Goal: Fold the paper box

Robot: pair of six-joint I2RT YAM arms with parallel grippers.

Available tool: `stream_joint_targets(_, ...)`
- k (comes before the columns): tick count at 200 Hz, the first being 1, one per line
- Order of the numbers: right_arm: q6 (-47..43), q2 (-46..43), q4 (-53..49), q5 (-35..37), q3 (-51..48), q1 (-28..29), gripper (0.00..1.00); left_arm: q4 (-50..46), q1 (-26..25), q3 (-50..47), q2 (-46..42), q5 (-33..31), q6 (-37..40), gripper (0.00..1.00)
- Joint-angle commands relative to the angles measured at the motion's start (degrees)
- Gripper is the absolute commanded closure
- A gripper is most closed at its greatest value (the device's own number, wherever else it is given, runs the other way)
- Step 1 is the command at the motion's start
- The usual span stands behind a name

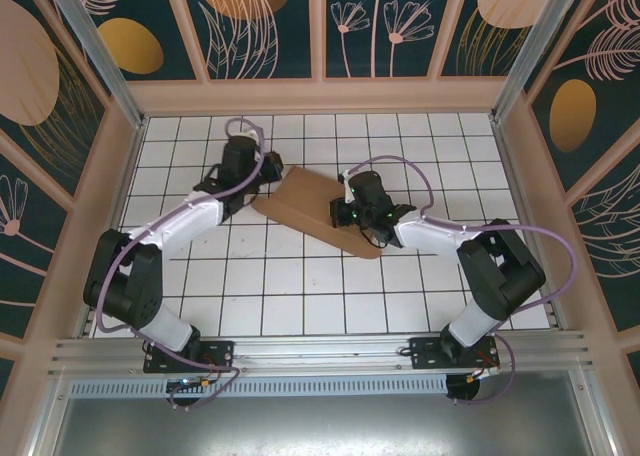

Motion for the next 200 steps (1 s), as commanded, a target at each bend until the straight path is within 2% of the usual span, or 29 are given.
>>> stream_joint_targets(1,-3.6,2.2,-7.9,-3.0,1.3,-0.3,1.00,-5.2,6.0,4.5,5.9,9.6,-2.3,0.99)
stream_joint_targets(21,-6.1,2.0,-11.0,-2.5,2.4,-0.8,1.00,-11.8,7.1,10.2,14.4,20.5,-0.3,0.88)
stream_joint_targets(35,-6.1,1.0,-11.5,-3.0,2.3,-2.0,0.99,-10.0,7.1,8.8,16.4,27.3,-2.4,0.81)
stream_joint_targets(57,-6.0,-0.6,-11.8,-4.7,1.7,-3.6,0.93,-5.7,7.1,4.8,16.3,30.4,-5.0,0.75)
stream_joint_targets(85,-6.8,-0.1,-12.9,-4.9,2.0,-4.4,0.89,-0.5,7.0,1.0,15.4,35.0,-9.2,0.74)
stream_joint_targets(102,-7.5,0.7,-13.5,-4.1,2.5,-4.5,0.89,5.8,7.1,-3.2,15.0,38.3,-14.6,0.74)
stream_joint_targets(137,-8.0,1.9,-13.7,-3.8,2.9,-4.9,0.88,12.5,6.9,-9.9,13.1,40.2,-19.8,0.74)
stream_joint_targets(200,-8.6,2.9,-14.6,-4.7,3.4,-5.1,0.86,14.5,5.4,-12.4,7.8,39.7,-23.6,0.75)
